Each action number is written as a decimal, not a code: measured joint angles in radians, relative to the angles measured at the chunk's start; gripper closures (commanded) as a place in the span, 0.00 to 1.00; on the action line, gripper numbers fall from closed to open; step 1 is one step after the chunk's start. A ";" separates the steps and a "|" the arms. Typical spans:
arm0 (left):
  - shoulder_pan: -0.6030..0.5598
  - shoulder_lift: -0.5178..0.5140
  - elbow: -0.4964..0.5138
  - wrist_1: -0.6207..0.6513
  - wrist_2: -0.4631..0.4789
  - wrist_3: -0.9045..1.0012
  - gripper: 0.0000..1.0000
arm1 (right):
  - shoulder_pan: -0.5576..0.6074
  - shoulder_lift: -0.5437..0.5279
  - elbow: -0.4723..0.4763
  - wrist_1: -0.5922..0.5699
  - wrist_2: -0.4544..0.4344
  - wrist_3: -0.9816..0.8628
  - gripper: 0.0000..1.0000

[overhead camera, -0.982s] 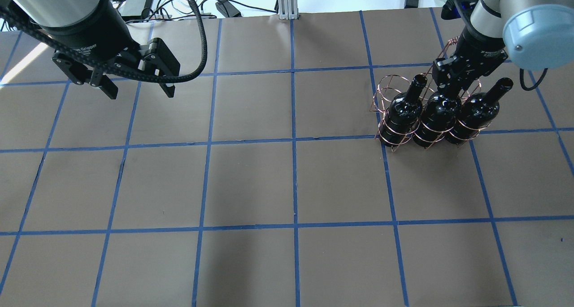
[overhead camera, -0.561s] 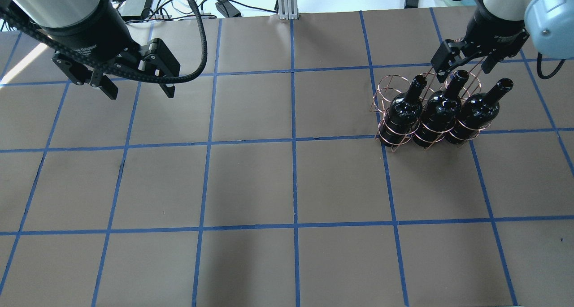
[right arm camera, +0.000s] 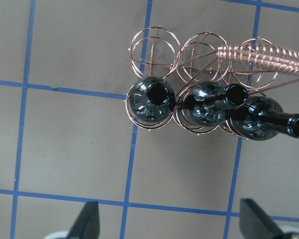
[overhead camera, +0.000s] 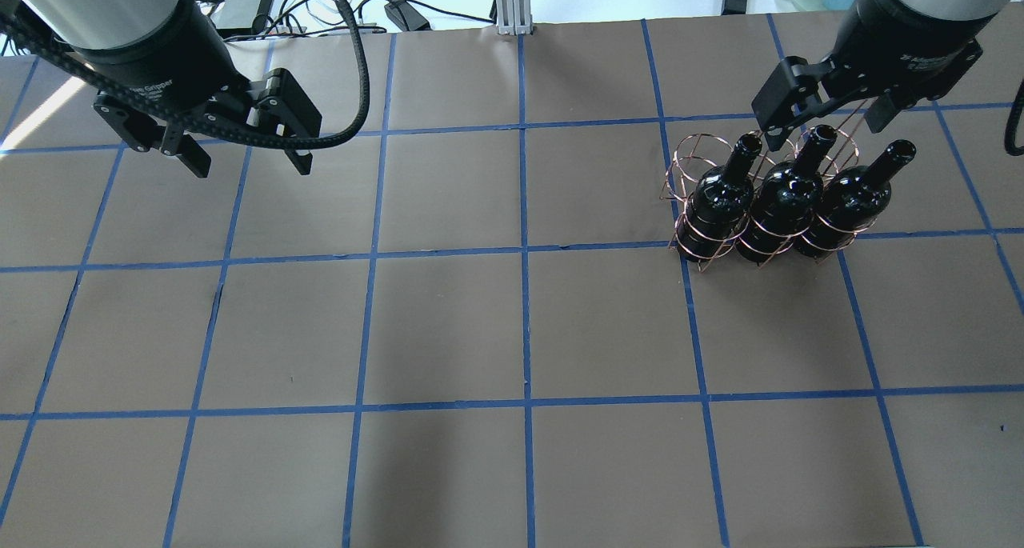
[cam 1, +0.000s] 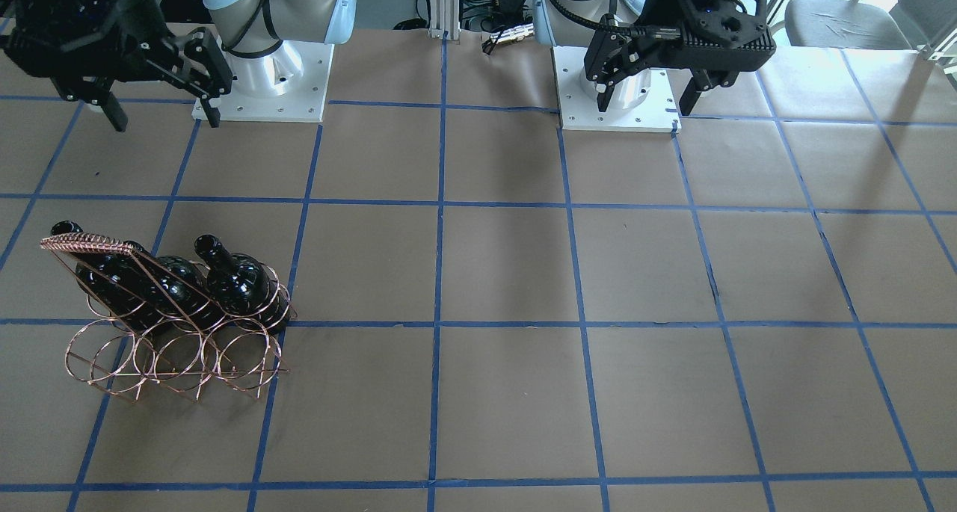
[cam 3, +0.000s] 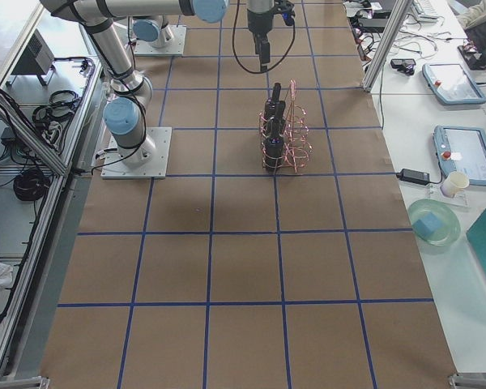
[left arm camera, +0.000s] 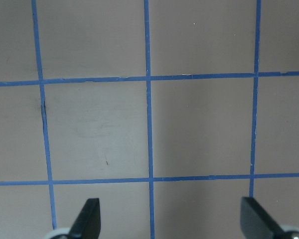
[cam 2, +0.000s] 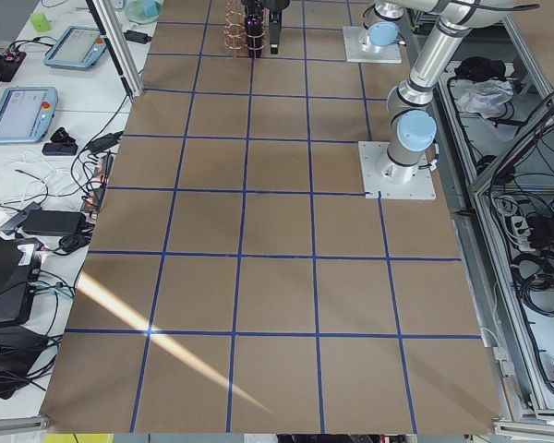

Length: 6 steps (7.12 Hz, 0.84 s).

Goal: Place wine into wine basket
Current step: 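Open the right gripper and raise it off the rack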

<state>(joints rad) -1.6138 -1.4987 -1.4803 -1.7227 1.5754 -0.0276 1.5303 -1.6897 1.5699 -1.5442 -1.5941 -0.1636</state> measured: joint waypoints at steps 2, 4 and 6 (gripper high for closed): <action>0.000 0.000 0.000 0.000 0.000 0.000 0.00 | 0.070 -0.017 -0.001 0.016 0.014 0.116 0.00; 0.000 0.000 0.000 0.000 0.000 0.000 0.00 | 0.094 -0.012 -0.001 0.010 0.013 0.155 0.00; 0.000 0.000 0.000 0.000 0.000 0.000 0.00 | 0.095 -0.009 -0.001 0.007 0.009 0.160 0.00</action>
